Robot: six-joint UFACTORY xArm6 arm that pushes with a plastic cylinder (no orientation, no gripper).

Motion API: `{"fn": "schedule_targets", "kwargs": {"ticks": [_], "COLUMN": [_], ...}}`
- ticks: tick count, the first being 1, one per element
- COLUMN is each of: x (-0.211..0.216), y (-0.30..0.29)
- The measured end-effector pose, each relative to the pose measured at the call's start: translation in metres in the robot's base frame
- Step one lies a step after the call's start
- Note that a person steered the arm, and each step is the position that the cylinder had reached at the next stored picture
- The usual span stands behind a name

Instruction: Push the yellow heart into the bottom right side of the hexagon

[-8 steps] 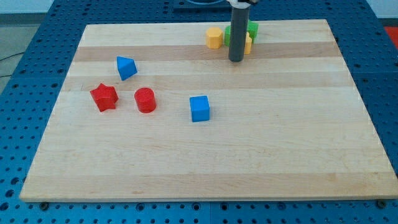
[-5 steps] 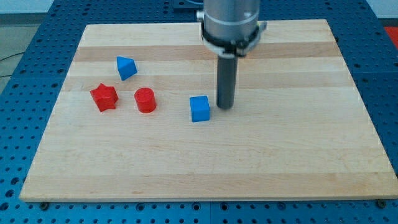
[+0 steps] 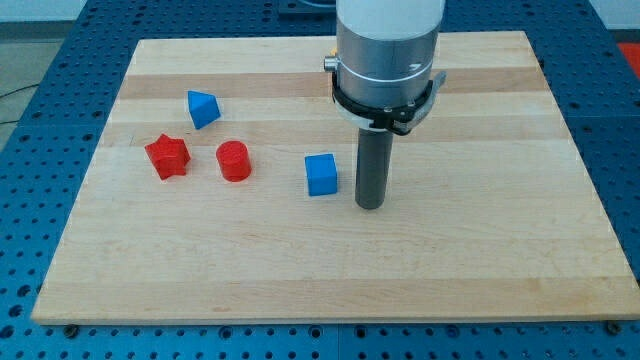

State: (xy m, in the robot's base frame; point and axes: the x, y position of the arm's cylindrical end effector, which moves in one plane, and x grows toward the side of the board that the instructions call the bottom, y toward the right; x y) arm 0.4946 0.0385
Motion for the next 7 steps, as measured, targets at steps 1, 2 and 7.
{"fn": "schedule_targets", "kwargs": {"ticks": [1, 2, 7], "x": [0.0000, 0.0000, -0.0016], "y": [-0.0093, -0.0105, -0.0147]}}
